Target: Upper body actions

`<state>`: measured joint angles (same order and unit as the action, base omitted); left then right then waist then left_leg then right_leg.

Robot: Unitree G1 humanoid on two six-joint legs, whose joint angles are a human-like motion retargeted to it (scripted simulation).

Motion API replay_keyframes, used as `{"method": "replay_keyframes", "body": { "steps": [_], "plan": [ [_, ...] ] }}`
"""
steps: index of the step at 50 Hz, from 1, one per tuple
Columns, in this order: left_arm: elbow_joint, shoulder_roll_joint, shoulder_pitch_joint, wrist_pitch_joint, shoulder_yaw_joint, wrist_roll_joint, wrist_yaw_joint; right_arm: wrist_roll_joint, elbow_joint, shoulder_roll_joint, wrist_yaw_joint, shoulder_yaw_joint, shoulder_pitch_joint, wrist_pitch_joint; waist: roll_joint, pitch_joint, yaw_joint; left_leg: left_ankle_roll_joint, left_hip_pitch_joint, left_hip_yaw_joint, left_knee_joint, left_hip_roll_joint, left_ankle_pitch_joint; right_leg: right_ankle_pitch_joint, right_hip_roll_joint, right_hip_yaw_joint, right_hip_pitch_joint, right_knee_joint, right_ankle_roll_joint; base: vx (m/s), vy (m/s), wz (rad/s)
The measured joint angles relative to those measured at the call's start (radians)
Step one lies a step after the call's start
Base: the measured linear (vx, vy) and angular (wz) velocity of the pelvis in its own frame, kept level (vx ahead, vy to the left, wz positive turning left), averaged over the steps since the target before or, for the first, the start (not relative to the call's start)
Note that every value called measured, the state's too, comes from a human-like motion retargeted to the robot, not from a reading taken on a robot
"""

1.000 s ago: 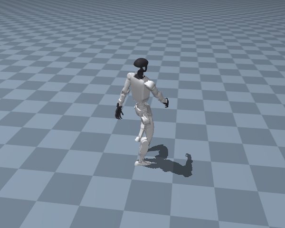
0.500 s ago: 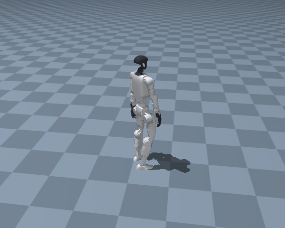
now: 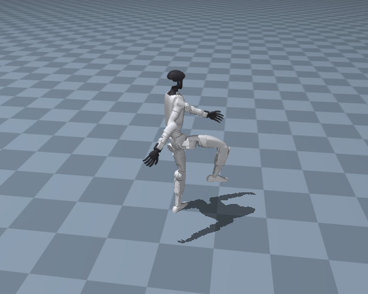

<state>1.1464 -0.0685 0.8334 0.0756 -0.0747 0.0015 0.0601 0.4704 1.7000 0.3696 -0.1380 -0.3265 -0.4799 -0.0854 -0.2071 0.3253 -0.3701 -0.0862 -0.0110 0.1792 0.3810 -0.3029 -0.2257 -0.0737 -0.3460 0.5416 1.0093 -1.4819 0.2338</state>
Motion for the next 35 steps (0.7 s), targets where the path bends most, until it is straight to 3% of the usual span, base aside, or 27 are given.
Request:
{"method": "replay_keyframes", "body": {
  "steps": [8,13,19,23,25,29,35],
  "plan": [
    [0.063,0.034,-0.121,0.022,0.010,-0.042,-0.030,0.206,0.000,-0.056,0.056,0.073,0.215,0.091,0.066,-0.086,0.054,-0.019,0.023,0.052,-0.087,0.122,0.035,0.060,0.012,-0.023,-0.334,0.196,-0.075,0.07,0.04,-0.18],
    [0.113,0.056,-0.244,0.018,0.013,-0.090,-0.072,0.223,-0.069,-0.096,0.109,0.126,0.313,0.141,0.102,-0.125,0.115,-0.012,0.062,0.089,-0.143,0.157,0.053,0.130,0.105,-0.061,-0.636,0.465,-0.138,0.13,-0.06,-0.27],
    [0.159,0.079,-0.419,0.013,0.020,-0.095,-0.103,0.189,-0.149,-0.127,0.135,0.170,0.357,0.191,0.144,-0.222,0.178,0.005,0.062,0.105,-0.192,0.204,0.069,0.235,0.259,-0.178,-0.938,0.942,-0.258,0.09,-0.12,-0.15],
    [0.184,0.081,-0.527,0.029,0.050,-0.110,-0.111,0.190,-0.173,-0.125,0.155,0.195,0.396,0.210,0.215,-0.254,0.276,0.009,0.070,0.168,-0.190,0.271,0.048,0.252,0.256,-0.225,-1.079,1.188,-0.308,0.01,-0.18,-0.69],
    [0.199,0.077,-0.572,0.027,0.057,-0.105,-0.129,0.198,-0.180,-0.125,0.151,0.211,0.408,0.214,0.243,-0.275,0.317,0.013,0.062,0.190,-0.194,0.301,0.041,0.199,0.231,-0.201,-1.116,1.279,-0.391,-0.06,-0.20,-0.73],
    [0.236,0.053,-0.638,0.000,0.040,-0.049,-0.184,0.202,-0.176,-0.125,0.155,0.226,0.424,0.223,0.263,-0.281,0.372,0.027,0.075,0.214,-0.217,0.318,0.045,0.101,0.210,-0.162,-1.137,1.358,-0.388,-0.09,-0.21,-0.46],
    [0.300,0.023,-0.707,0.000,-0.031,0.004,-0.191,0.185,-0.156,-0.119,0.145,0.248,0.446,0.223,0.255,-0.288,0.414,0.058,0.075,0.248,-0.255,0.301,0.069,0.003,0.235,-0.174,-1.111,1.378,-0.334,-0.19,-0.20,-0.32]
  ]
}}
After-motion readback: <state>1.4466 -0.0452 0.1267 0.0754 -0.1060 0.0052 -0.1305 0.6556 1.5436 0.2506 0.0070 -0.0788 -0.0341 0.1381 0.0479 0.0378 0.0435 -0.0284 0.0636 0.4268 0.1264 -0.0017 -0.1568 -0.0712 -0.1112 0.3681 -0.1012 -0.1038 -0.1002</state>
